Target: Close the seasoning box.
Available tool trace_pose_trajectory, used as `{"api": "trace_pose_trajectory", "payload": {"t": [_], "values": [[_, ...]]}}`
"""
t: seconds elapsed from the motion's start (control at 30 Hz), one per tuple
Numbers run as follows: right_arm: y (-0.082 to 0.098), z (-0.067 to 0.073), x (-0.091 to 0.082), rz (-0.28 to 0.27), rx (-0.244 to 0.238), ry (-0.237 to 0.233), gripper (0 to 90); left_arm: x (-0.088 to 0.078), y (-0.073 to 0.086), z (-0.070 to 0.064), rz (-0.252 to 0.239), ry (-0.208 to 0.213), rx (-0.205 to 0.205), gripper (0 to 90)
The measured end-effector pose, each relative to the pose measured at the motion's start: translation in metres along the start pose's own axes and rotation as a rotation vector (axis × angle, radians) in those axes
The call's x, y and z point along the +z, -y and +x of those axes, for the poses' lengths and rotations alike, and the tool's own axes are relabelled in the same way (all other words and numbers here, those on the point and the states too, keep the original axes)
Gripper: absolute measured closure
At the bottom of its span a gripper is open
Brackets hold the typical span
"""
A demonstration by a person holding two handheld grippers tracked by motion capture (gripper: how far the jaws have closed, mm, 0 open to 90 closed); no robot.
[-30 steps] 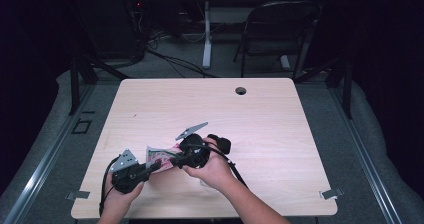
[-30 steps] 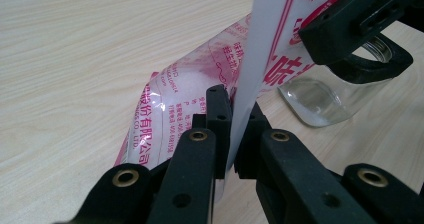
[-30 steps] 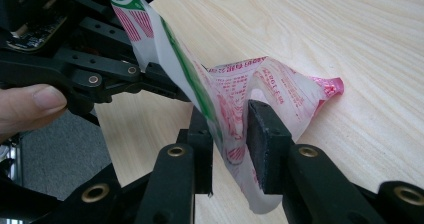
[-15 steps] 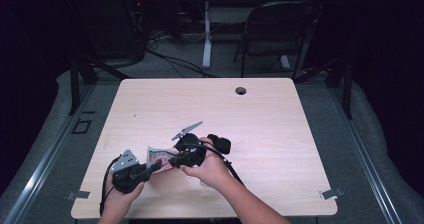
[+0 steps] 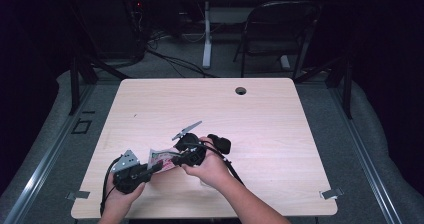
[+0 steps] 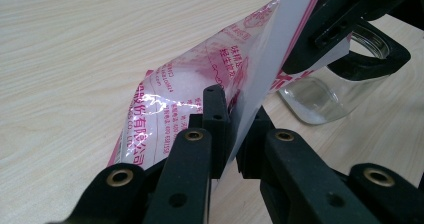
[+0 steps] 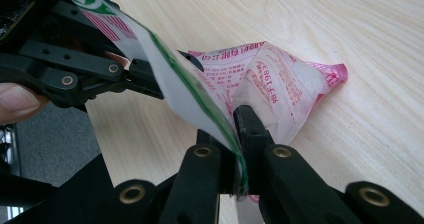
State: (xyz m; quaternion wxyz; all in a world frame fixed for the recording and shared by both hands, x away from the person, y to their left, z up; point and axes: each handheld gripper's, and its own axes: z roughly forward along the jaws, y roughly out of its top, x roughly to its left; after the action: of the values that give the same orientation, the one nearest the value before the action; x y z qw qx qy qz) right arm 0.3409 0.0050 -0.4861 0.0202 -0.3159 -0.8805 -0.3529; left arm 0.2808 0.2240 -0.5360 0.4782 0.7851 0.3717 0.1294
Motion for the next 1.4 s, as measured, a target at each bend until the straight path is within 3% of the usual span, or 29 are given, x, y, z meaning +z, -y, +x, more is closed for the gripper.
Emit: {"api": "trace_pose_trajectory", "payload": {"t": [0.2,0.33,0.47,0.63,0.7,0.77,0.93,1.07,1.27,1.4], "values": [[0.0,0.0,0.0,0.001,0.003,0.0,89.5,0.0,0.001,0.002,-0.001,0.006,-0.01,77.4],[0.0,0.0,0.0,0.0,0.002,0.002,89.7,0.001,0.003,0.003,-0.002,0.006,-0.018,67.3],[0.0,0.0,0.0,-0.004,0.002,0.002,89.9,0.004,0.004,0.003,0.006,0.0,-0.002,55.8],[-0.001,-0.001,-0.001,-0.004,0.005,-0.003,90.0,0.013,0.009,0.004,0.035,-0.044,0.035,44.4],[0.0,-0.001,0.0,-0.008,0.007,-0.006,90.0,0.016,0.012,0.006,0.054,-0.045,0.048,43.5],[0.0,-0.001,0.0,-0.008,0.009,-0.007,90.0,0.017,0.013,0.008,0.061,-0.08,0.08,42.8],[-0.001,-0.001,-0.001,-0.004,0.009,-0.01,89.9,0.017,0.016,0.015,0.075,-0.091,0.075,41.2],[-0.001,-0.002,-0.001,-0.001,0.011,-0.013,89.9,0.017,0.017,0.019,0.079,-0.092,0.048,36.9],[-0.001,-0.002,-0.001,-0.006,0.02,-0.019,89.9,0.024,0.023,0.021,0.14,-0.112,0.083,26.1],[-0.001,-0.002,-0.001,-0.007,0.02,-0.021,89.9,0.032,0.028,0.024,0.167,-0.127,0.093,24.0]]}}
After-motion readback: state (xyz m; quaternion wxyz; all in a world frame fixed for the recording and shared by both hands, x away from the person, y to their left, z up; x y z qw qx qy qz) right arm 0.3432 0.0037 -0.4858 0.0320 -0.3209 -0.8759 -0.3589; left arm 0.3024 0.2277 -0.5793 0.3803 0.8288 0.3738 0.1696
